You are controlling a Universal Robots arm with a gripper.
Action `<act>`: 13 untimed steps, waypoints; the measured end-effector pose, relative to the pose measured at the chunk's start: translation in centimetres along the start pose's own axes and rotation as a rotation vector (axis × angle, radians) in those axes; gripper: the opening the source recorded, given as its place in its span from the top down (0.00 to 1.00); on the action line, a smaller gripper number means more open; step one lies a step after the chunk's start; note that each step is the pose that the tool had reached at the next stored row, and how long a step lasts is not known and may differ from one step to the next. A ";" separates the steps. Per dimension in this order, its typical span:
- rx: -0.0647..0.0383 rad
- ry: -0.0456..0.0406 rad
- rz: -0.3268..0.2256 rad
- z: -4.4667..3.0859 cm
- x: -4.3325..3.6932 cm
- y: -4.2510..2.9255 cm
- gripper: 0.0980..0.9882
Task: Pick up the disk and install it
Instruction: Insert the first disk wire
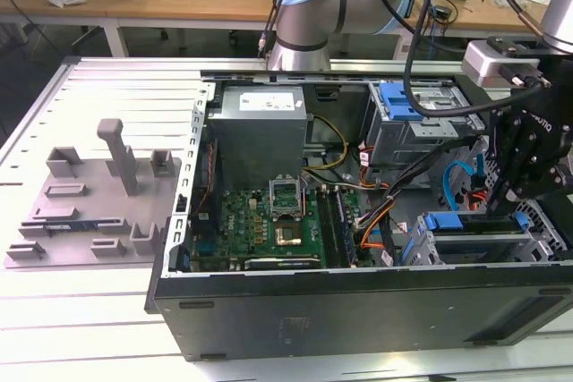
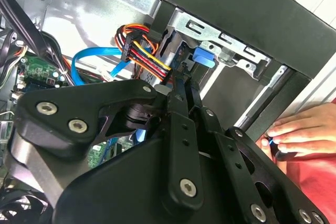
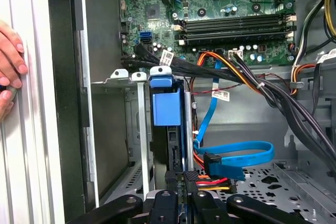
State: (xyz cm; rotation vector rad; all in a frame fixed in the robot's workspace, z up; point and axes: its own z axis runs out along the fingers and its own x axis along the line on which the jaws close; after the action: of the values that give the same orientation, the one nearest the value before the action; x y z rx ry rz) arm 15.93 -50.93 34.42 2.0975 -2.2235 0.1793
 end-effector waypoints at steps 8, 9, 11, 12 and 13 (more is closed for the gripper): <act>0.000 0.0000 0.000 0.25 -0.02 0.00 0.92; 0.000 0.0000 0.000 0.29 -0.02 0.01 0.92; 0.000 0.0000 0.000 0.36 -0.03 0.01 0.92; 0.000 -0.0001 0.000 0.41 -0.04 0.01 0.92; 0.000 0.0001 0.000 0.43 -0.04 0.01 0.92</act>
State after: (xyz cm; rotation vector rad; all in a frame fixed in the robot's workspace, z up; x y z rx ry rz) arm 15.93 -50.95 33.98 2.0975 -2.2234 0.1794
